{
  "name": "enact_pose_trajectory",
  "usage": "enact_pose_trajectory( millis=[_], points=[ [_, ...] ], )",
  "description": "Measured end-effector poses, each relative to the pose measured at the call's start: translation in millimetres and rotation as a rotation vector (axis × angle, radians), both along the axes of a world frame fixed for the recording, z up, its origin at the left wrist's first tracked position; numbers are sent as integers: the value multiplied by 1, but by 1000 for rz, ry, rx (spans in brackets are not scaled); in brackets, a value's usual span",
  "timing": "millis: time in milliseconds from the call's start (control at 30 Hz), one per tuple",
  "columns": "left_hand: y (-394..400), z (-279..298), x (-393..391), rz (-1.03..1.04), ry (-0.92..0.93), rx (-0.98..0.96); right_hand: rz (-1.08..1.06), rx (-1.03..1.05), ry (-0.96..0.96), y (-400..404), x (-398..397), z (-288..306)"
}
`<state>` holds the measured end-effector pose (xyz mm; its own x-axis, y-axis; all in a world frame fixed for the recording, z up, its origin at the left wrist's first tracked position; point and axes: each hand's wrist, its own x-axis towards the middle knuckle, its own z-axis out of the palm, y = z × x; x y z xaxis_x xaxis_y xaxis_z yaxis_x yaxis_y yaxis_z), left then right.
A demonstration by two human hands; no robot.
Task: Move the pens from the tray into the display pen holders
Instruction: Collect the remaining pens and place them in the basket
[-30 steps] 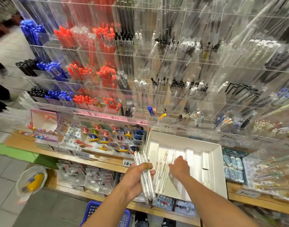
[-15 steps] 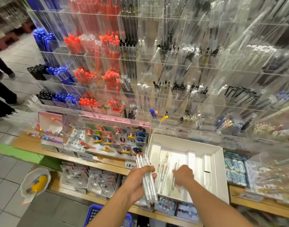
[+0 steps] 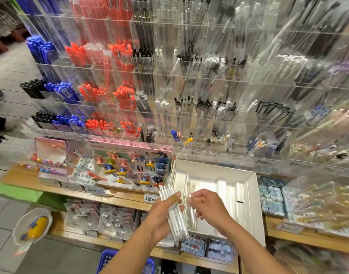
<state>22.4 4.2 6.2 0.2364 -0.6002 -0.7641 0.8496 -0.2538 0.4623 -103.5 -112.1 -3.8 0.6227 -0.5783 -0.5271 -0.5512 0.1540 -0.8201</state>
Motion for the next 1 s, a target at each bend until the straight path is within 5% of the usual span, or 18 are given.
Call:
enact_pose_trajectory(
  millis=[200, 367, 467, 567, 700, 833, 1000],
  points=[
    [-10, 5, -10, 27, 5, 8, 72, -147, 25, 37, 10, 12],
    [-7, -6, -1, 13, -76, 83, 70, 57, -27, 14, 5, -9],
    [-1, -5, 6, 38, -46, 55, -74, -104, 281, -15, 5, -50],
    [5, -6, 10, 81, -8, 46, 58, -205, 574, -27, 11, -87],
    [13, -10, 14, 96, 2, 49, 59, -264, 645, -27, 21, -116],
    [17, -14, 12, 99, 5, 70, 29, -259, 615, -28, 20, -108],
    [11, -5, 8, 109, -28, 98, -113, -111, 221, -20, 7, -53]
  ],
)
